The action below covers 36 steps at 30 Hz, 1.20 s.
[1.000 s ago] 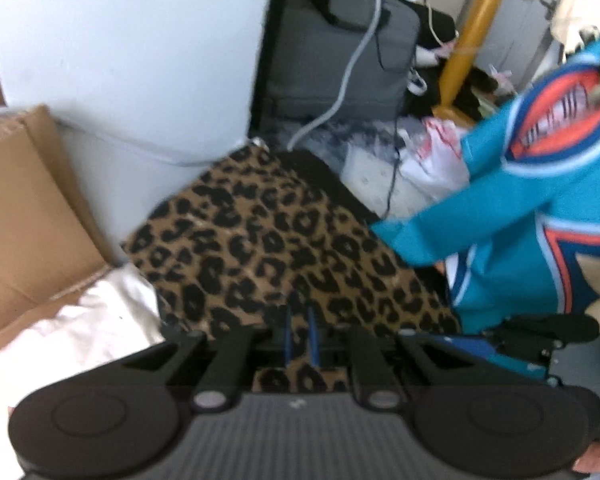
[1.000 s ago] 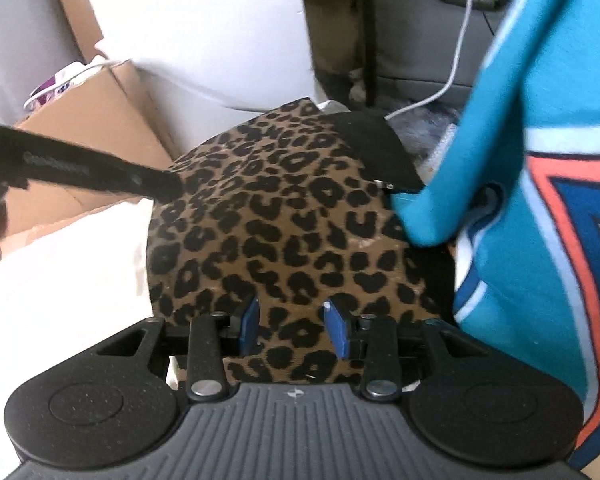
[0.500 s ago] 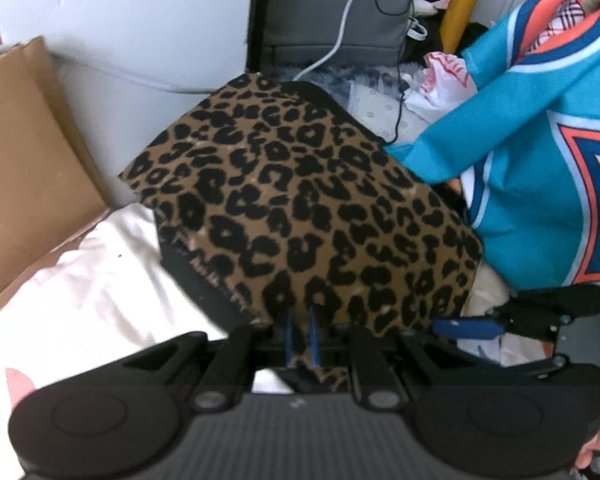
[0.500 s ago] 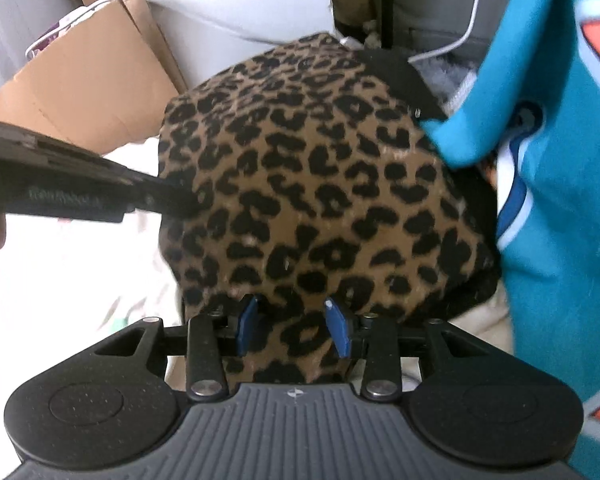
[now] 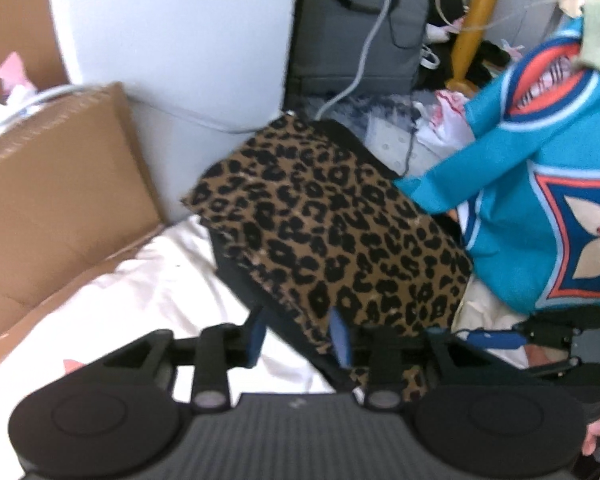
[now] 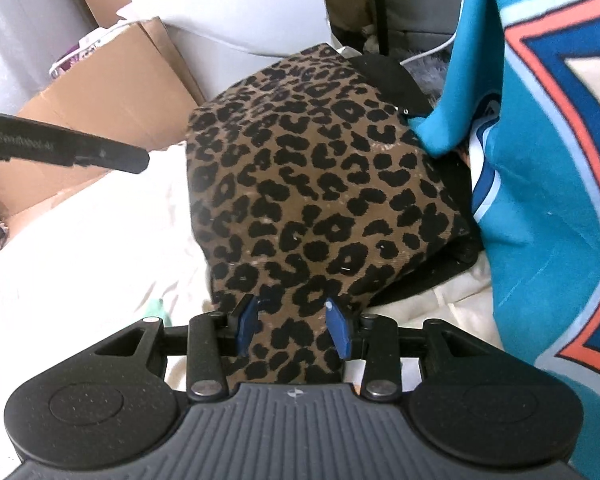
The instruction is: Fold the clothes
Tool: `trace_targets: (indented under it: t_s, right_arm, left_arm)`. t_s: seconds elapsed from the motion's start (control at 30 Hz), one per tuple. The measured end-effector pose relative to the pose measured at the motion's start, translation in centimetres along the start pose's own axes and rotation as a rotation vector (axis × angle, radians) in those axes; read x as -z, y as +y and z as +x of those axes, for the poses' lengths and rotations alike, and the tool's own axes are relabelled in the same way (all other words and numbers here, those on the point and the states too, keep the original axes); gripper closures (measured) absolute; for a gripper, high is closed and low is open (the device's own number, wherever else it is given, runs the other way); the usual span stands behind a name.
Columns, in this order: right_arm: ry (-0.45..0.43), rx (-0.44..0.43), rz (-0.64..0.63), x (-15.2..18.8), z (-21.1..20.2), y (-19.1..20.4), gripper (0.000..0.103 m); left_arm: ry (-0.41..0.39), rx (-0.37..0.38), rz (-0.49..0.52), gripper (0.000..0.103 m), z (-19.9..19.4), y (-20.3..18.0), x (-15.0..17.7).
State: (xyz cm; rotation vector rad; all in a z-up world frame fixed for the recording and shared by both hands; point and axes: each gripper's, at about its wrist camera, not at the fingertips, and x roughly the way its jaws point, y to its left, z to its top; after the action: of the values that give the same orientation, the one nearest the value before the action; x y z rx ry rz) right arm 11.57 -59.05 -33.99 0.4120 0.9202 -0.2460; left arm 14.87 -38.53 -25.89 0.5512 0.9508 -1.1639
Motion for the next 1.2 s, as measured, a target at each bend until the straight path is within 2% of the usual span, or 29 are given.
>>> trace_targets:
  t_s: [0.07, 0.1, 0.13, 0.23, 0.33, 0.4, 0.57, 0.8, 1.0, 1.1, 1.2]
  right_arm:
    - [-0.002, -0.001, 0.008, -0.2, -0.8, 0.4, 0.058]
    - [-0.002, 0.000, 0.013, -0.4, -1.2, 0.7, 0.057]
    - [0.002, 0.005, 0.011, -0.7, -1.6, 1.0, 0.051]
    - [0.007, 0.022, -0.006, -1.3, -2.7, 2.1, 0.029]
    - [0.003, 0.026, -0.011, -1.7, -4.2, 3.0, 0.016]
    - [0.015, 0.040, -0.004, -1.8, -4.9, 3.3, 0.011]
    - [0.055, 0.056, 0.032, -2.2, -7.0, 4.3, 0.001]
    - [0.084, 0.046, 0.014, -3.0, -10.1, 6.7, 0.001]
    - [0.148, 0.005, -0.043, -4.0, -12.7, 9.5, 0.001]
    - [0.163, -0.011, -0.086, -4.4, -14.5, 11.2, 0.001]
    - [0.158, -0.020, -0.086, -4.8, -16.7, 12.5, 0.001]
  left_arm:
    - [0.013, -0.015, -0.025, 0.057, -1.1, 0.4, -0.6]
    - [0.021, -0.021, -0.038, 0.048, -1.7, 0.7, -0.8]
    - [0.028, -0.030, -0.051, 0.038, -2.4, 0.8, -1.1]
    - [0.017, -0.060, -0.058, 0.020, -4.5, 0.9, -1.9]
    - [0.010, -0.102, -0.067, 0.008, -6.1, 0.9, -2.5]
    - [0.037, -0.121, -0.081, 0.008, -6.7, 1.0, -2.7]
    - [0.089, -0.103, -0.163, 0.008, -8.9, 2.3, -2.8]
    - [0.149, -0.165, -0.159, 0.008, -13.6, 2.9, -3.2]
    - [0.163, -0.207, -0.127, 0.007, -18.9, 3.1, -3.2]
    - [0.176, -0.236, -0.130, 0.007, -21.8, 3.3, -2.8]
    - [0.167, -0.233, -0.147, 0.006, -25.0, 3.1, -2.0]
